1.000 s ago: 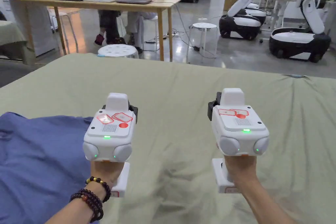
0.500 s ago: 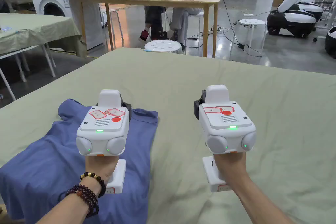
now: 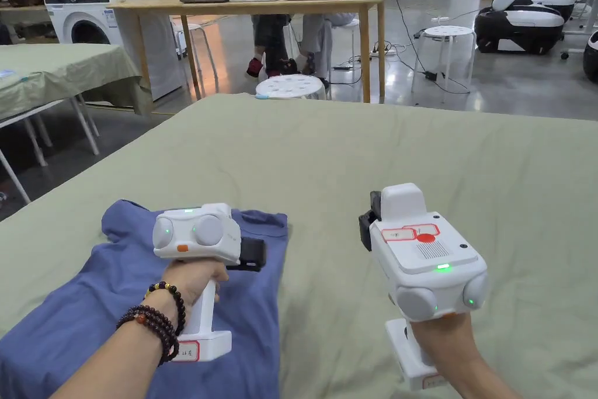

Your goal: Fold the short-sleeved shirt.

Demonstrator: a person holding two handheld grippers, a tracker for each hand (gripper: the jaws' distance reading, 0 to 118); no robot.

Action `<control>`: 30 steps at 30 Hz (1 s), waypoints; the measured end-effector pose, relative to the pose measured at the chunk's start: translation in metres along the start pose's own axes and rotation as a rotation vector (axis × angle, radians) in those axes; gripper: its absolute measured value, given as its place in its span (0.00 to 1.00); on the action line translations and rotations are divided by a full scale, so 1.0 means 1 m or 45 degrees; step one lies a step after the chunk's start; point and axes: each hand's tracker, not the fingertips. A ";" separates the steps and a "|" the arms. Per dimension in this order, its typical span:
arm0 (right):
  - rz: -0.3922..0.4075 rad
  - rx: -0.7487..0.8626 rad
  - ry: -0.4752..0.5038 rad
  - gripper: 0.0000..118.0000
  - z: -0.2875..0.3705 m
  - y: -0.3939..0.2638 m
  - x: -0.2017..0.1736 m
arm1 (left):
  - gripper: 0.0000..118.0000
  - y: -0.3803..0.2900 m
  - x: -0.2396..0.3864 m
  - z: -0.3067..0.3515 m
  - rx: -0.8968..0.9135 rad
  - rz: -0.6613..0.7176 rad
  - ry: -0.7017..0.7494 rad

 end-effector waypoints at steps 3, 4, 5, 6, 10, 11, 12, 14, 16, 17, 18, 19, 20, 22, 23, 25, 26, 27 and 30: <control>0.014 -0.021 0.024 0.00 -0.005 -0.009 0.001 | 0.92 0.005 0.002 -0.018 0.013 0.011 0.020; 0.027 -0.028 0.032 0.00 -0.006 -0.011 0.001 | 0.89 0.009 0.002 -0.025 -0.008 0.011 0.015; 0.043 -0.036 0.037 0.00 -0.008 -0.013 0.001 | 0.88 0.011 0.003 -0.032 -0.023 0.002 0.019; 0.054 -0.042 0.039 0.00 -0.010 -0.014 0.002 | 0.87 0.012 0.005 -0.039 -0.050 -0.021 0.038; 0.066 -0.045 0.057 0.00 -0.012 -0.018 0.004 | 0.88 0.008 0.010 -0.060 -0.079 -0.059 0.069; 0.071 -0.044 0.058 0.00 -0.013 -0.018 0.004 | 0.87 0.004 0.010 -0.062 -0.084 -0.051 0.067; 0.078 -0.047 0.058 0.00 -0.014 -0.019 0.003 | 0.87 0.000 0.011 -0.061 -0.063 -0.041 0.079; 0.084 -0.067 0.056 0.00 -0.018 -0.019 0.001 | 0.72 -0.003 0.011 -0.056 -0.036 -0.043 0.083; 0.079 -0.074 0.053 0.00 -0.019 -0.019 -0.001 | 0.43 -0.002 0.013 -0.049 -0.011 -0.044 0.106; 0.074 -0.075 0.049 0.00 -0.019 -0.019 -0.002 | 0.11 -0.001 0.012 -0.041 0.011 -0.035 0.133; 0.067 -0.077 0.045 0.00 -0.018 -0.018 -0.003 | 0.08 -0.001 0.011 -0.034 0.034 -0.017 0.147; 0.056 -0.080 0.046 0.00 -0.017 -0.017 -0.004 | 0.08 0.000 0.008 -0.032 0.031 -0.003 0.145; 0.046 -0.081 0.047 0.00 -0.015 -0.016 -0.004 | 0.08 0.001 0.006 -0.030 0.023 0.023 0.106; 0.044 -0.076 0.048 0.00 -0.011 -0.014 -0.005 | 0.08 -0.001 0.003 -0.023 0.033 0.019 0.093; 0.053 -0.071 0.050 0.00 -0.009 -0.013 -0.004 | 0.08 -0.002 0.004 -0.019 0.060 -0.002 0.083; 0.077 -0.059 0.050 0.00 -0.004 -0.011 -0.003 | 0.08 -0.003 0.008 -0.005 0.173 -0.055 0.082; 0.084 -0.053 0.048 0.00 -0.002 -0.009 -0.002 | 0.08 0.000 0.009 0.002 0.225 -0.067 0.060; 0.087 -0.046 0.045 0.00 0.000 -0.008 0.000 | 0.08 0.003 0.011 0.012 0.271 -0.061 0.038; 0.063 -0.032 0.030 0.00 0.007 -0.005 0.011 | 0.08 0.020 0.023 0.039 0.388 -0.057 0.026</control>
